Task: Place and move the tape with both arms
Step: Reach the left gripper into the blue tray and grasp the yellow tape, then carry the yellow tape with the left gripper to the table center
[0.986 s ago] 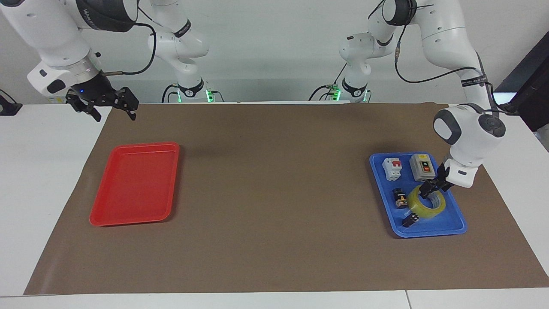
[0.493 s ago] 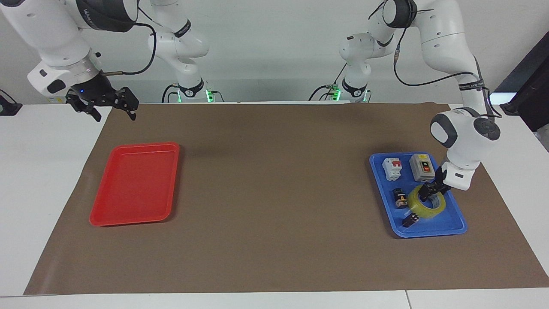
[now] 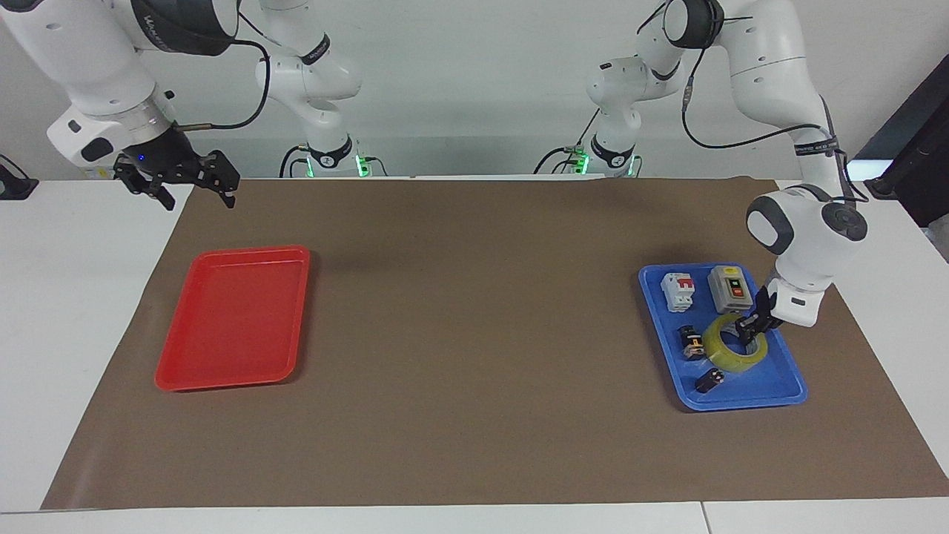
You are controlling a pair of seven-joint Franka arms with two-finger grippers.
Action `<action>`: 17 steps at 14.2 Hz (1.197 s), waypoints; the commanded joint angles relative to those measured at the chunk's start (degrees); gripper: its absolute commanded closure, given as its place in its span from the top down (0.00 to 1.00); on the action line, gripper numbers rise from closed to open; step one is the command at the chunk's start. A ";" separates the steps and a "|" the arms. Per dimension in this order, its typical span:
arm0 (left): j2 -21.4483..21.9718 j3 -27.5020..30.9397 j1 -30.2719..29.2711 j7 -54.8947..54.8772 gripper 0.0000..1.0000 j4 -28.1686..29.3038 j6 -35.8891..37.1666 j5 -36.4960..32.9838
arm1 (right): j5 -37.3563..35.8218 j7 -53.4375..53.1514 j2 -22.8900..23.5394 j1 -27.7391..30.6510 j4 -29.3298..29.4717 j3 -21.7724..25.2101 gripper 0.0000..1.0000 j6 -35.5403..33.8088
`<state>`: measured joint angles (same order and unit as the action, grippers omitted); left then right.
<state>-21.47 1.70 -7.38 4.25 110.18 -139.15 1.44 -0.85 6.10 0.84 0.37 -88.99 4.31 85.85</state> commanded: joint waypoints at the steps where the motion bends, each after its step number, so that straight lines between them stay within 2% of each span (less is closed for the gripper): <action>1: 4.75 -0.21 -0.53 0.40 0.00 1.44 0.19 -1.26 | 0.85 1.10 -1.10 0.95 -1.44 -0.35 1.00 0.19; 3: 8.09 -0.29 0.43 0.84 0.00 1.45 5.53 -1.26 | 0.85 1.02 -1.10 0.78 -1.53 -0.35 1.00 0.28; 6: 12.41 -0.12 7.27 5.91 0.00 1.80 13.54 -1.26 | 0.85 1.10 -1.19 0.51 -1.53 -0.35 1.00 0.28; 8: 12.50 -0.12 12.81 12.86 0.00 2.84 12.51 -1.35 | 0.85 1.19 -1.19 0.60 -1.53 -0.35 1.00 0.10; 11: 11.89 -0.12 20.53 17.60 0.00 3.90 11.01 -1.35 | 0.85 1.19 -1.54 0.69 -2.58 -0.35 1.00 0.19; 14: 9.61 -0.03 29.67 30.70 0.00 4.17 5.22 -1.61 | 0.85 1.19 -1.54 1.12 -2.68 -0.18 1.00 -0.07; 17: 7.33 -0.03 35.66 38.69 0.00 3.82 3.38 -6.70 | 0.85 1.28 -1.54 1.04 -2.59 -0.17 1.00 -0.07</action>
<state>-13.12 0.53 25.12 37.68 113.69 -133.07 -2.17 -0.85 6.10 0.74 0.61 -90.06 4.46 85.71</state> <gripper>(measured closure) 0.780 0.000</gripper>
